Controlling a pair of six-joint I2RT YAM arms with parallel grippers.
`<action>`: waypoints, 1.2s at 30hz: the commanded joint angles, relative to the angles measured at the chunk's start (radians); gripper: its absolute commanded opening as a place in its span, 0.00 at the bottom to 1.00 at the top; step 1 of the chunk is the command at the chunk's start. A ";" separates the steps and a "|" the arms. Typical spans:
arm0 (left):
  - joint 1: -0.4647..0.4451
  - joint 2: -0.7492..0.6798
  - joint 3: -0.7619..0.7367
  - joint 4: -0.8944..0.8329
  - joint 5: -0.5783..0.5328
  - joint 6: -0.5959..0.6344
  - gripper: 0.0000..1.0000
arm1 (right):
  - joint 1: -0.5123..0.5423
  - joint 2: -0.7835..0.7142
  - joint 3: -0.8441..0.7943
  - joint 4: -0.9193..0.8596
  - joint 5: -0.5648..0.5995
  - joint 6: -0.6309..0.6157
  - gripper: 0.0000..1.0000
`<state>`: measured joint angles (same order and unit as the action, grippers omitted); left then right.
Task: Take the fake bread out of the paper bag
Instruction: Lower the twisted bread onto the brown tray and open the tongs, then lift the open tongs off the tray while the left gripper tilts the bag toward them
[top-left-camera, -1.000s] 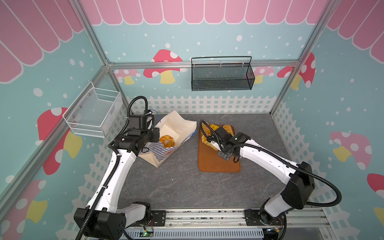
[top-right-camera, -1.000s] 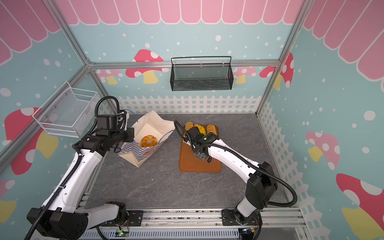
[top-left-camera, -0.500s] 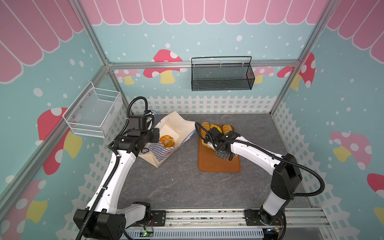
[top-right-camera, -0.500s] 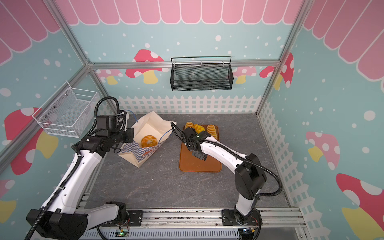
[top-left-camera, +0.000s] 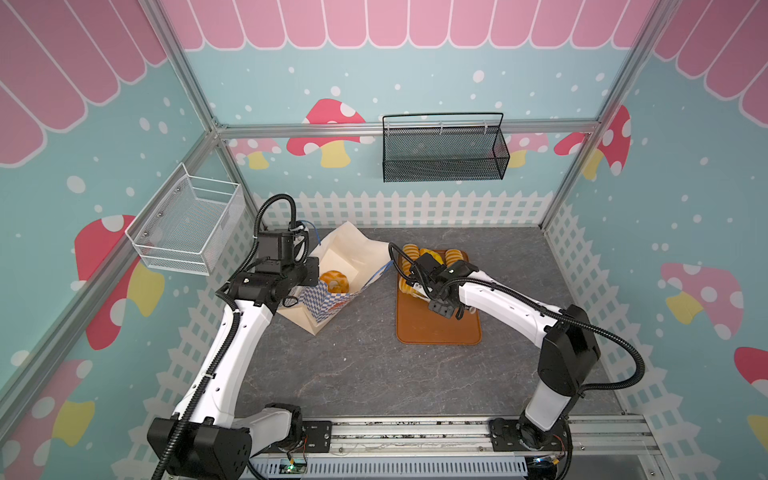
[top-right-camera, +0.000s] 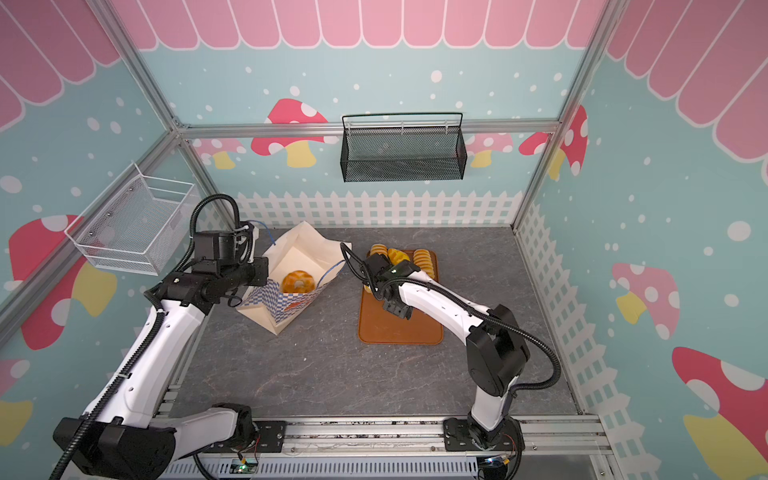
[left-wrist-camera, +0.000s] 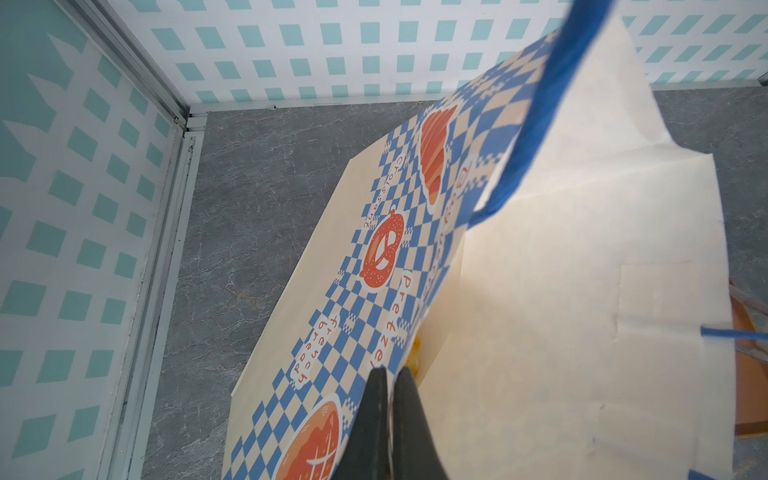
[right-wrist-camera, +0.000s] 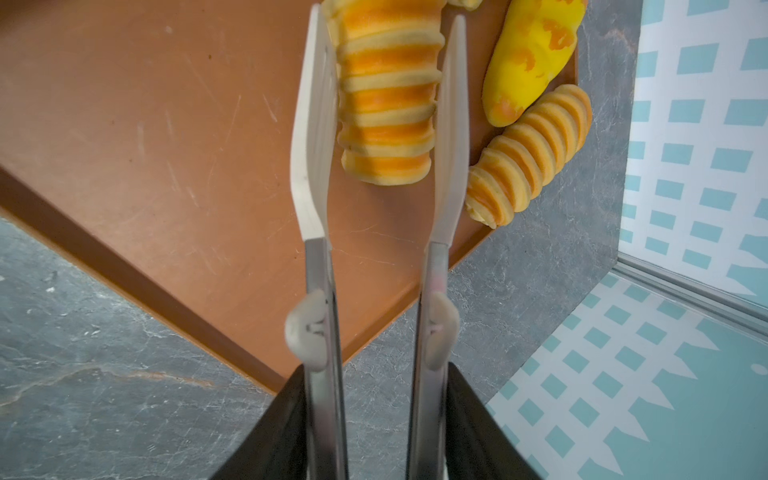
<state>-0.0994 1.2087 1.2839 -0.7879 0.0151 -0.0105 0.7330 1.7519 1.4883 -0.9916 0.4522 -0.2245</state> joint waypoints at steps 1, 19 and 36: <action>0.008 -0.003 -0.017 -0.028 -0.006 0.013 0.00 | 0.002 0.009 0.041 -0.021 0.001 0.003 0.51; 0.009 -0.024 -0.015 -0.033 -0.020 0.028 0.00 | 0.003 -0.070 0.083 -0.035 0.024 0.028 0.51; 0.009 -0.006 0.038 0.015 -0.104 0.199 0.00 | 0.001 -0.229 0.063 0.083 0.043 0.103 0.52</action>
<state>-0.0982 1.1931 1.2858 -0.7795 -0.0769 0.1123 0.7330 1.5814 1.5467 -0.9733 0.4965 -0.1547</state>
